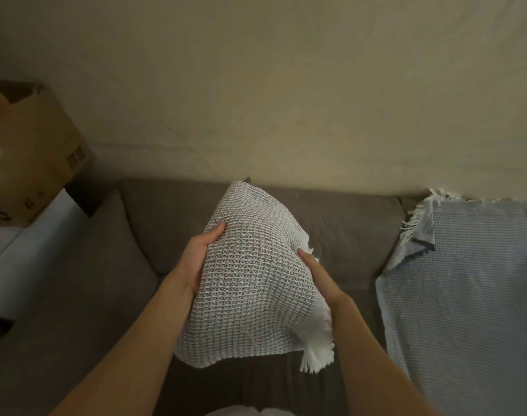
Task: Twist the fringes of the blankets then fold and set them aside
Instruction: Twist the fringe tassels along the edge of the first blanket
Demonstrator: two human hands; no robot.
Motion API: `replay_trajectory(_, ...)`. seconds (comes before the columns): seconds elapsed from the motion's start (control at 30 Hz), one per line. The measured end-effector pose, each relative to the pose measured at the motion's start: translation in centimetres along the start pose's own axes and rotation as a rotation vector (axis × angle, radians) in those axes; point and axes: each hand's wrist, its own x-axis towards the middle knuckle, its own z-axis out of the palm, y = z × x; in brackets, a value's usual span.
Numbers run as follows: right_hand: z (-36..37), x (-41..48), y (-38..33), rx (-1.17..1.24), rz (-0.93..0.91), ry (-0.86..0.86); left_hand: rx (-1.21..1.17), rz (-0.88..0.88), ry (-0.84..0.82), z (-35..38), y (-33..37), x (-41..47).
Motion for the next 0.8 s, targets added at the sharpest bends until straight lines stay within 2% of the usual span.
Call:
replay_trajectory(0.13,-0.4,-0.5,0.3,0.201,-0.006,-0.092,-0.029,0.034,0.036,-1.0,0.4,0.3)
replay_trajectory(0.23,-0.6,-2.0,-0.4,0.460,0.028,-0.209,0.026,0.043,0.140,-2.5,0.8,0.6)
replay_trajectory(0.3,-0.9,-1.3,-1.2,0.504,-0.004,-0.246,0.056,0.031,0.180,-3.3,0.9,0.8)
replay_trajectory(0.4,-0.6,-0.4,-2.5,0.314,-0.065,-0.112,0.103,-0.011,0.181,-3.4,0.9,1.2)
replay_trajectory(0.47,-0.4,-0.3,-2.8,0.317,-0.081,0.008,0.223,-0.061,0.189,-3.2,1.1,1.8)
replay_trajectory(0.57,-0.4,-0.2,-2.6,0.284,-0.135,0.155,0.453,-0.049,0.327,-4.2,0.9,3.4)
replay_trajectory(0.63,-0.4,-0.2,-2.7,0.138,-0.147,0.155,0.549,0.014,0.441,-4.7,0.2,3.9)
replay_trajectory(0.7,-0.4,-0.3,-3.0,-0.054,-0.179,0.114,0.572,0.116,0.488,-4.5,-0.8,3.6)
replay_trajectory(0.8,-0.4,-0.2,-2.7,-0.221,-0.241,0.086,0.674,0.286,0.398,-4.7,-1.1,3.1)
